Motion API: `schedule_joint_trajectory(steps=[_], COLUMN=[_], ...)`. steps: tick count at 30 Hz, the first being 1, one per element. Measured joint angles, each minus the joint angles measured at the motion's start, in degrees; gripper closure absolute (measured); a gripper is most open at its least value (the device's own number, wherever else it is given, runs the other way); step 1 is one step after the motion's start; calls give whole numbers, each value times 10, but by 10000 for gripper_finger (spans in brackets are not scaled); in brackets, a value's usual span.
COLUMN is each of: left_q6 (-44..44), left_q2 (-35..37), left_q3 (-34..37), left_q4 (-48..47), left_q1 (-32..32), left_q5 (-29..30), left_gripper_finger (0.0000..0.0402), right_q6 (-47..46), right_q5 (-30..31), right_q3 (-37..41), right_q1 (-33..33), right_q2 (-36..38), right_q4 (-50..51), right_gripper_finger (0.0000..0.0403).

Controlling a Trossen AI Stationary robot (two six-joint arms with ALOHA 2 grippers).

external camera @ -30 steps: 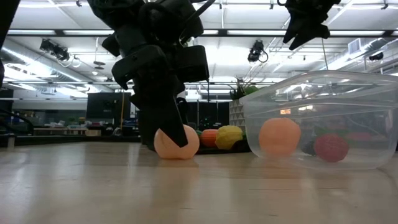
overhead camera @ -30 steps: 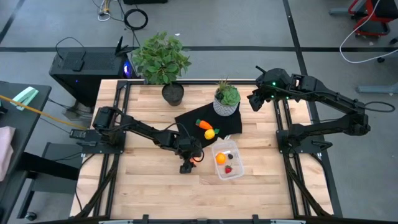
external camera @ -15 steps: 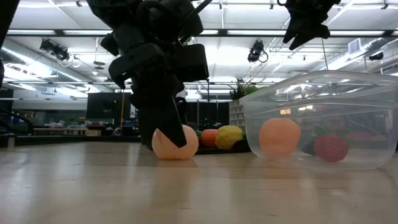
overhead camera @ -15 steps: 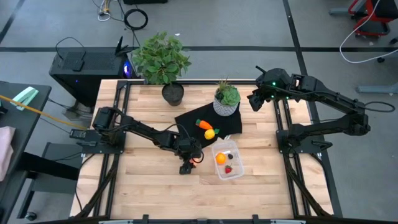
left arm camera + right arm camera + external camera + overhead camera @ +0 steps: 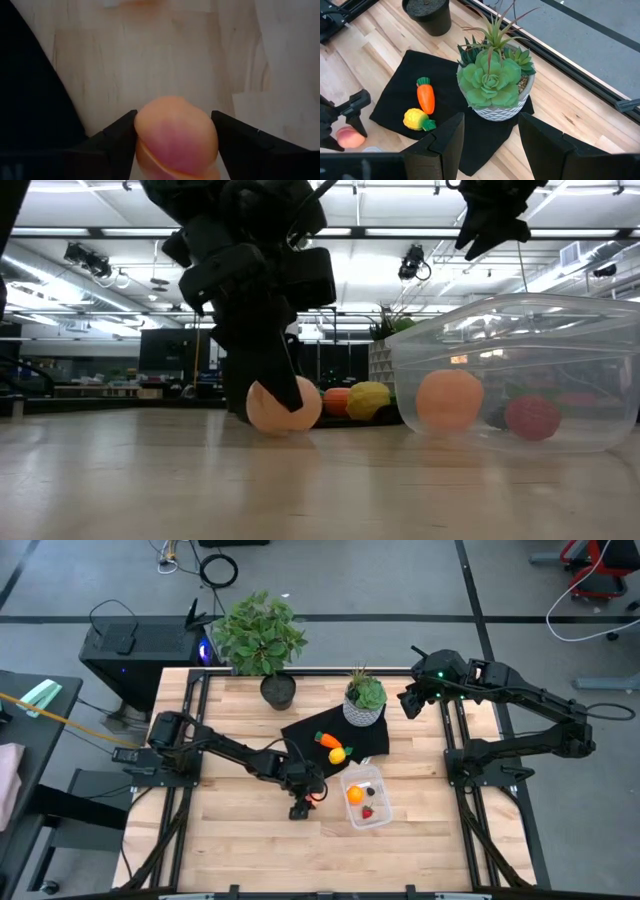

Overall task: Pick and placing Produce into tupperware
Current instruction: Put the peach into the transparent bin

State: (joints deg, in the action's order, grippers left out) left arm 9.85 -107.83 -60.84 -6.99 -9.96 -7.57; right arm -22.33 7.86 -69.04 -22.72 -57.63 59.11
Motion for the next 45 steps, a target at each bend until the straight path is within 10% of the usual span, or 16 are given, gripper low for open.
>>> schedule_joint_trajectory(steps=[22, 45], left_q6=[-138, -30], left_q2=[16, -57], left_q3=[-223, -244], left_q4=[-109, 43], left_q1=[22, 46], left_q5=[43, 42], left_gripper_finger=[151, 150], right_q6=[0, 0], right_q5=[0, 0], right_q3=[0, 0], right_q1=[0, 0], right_q2=[0, 0], right_q4=[0, 0], right_gripper_finger=[208, 208])
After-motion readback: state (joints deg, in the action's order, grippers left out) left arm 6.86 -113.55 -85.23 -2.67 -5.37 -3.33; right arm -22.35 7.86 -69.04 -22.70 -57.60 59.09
